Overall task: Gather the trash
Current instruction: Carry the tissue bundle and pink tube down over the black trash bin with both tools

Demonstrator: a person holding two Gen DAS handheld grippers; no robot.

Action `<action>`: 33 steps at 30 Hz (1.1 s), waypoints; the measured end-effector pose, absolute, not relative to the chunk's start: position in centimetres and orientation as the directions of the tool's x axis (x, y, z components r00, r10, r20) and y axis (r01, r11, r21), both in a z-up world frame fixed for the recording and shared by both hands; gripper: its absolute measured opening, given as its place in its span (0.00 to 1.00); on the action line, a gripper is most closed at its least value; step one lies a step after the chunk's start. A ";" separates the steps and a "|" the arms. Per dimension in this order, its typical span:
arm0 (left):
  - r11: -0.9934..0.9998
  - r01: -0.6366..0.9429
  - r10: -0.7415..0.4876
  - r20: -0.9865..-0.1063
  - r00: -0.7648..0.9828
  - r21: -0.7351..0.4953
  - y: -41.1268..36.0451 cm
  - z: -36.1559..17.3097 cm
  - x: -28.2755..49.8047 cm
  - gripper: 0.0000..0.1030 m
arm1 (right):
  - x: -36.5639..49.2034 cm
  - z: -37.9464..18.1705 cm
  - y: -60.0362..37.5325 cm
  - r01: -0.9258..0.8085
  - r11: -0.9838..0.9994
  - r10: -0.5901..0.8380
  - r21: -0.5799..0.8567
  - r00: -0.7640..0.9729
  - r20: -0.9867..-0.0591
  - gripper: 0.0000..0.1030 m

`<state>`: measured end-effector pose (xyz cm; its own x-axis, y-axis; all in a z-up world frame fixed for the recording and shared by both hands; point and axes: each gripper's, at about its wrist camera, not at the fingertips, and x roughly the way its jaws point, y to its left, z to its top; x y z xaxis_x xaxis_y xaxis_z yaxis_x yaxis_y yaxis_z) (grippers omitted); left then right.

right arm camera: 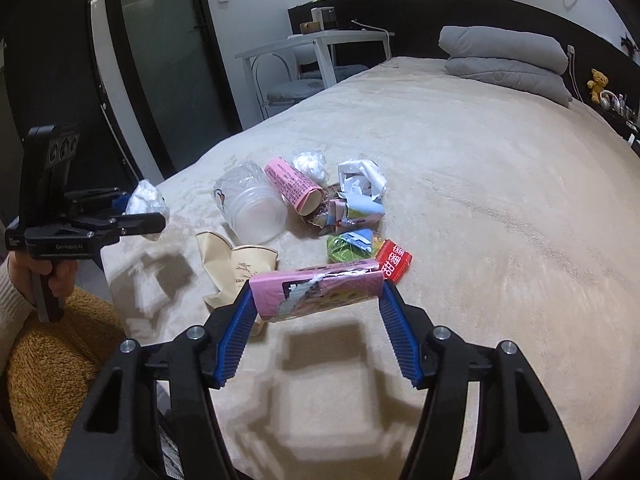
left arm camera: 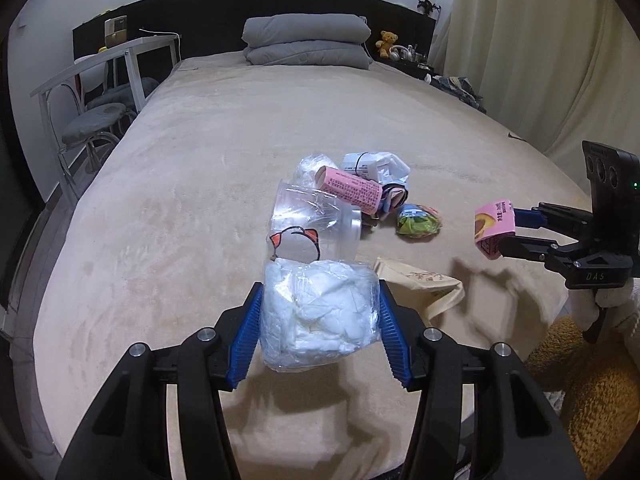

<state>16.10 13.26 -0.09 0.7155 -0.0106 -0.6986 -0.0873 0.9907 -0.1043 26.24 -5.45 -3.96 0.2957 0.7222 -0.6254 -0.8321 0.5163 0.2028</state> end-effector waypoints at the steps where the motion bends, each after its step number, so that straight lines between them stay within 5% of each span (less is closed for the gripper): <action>1: 0.990 -0.087 -0.011 -0.690 0.724 -0.107 12.9 0.1 15.5 0.51 | 25.7 -3.8 -5.8 -0.829 0.519 0.729 0.210 0.300 -0.615 0.60; 18: 0.975 -0.004 -0.119 -0.537 0.835 -0.223 6.0 0.7 6.5 0.51 | 16.3 -3.5 -12.4 -0.775 0.560 0.770 0.292 0.356 -0.529 0.60; 33: 0.950 0.041 -0.206 -0.523 0.827 -0.308 2.2 -0.9 1.7 0.51 | 10.2 -5.6 -15.3 -0.705 0.566 0.788 0.427 0.309 -0.533 0.60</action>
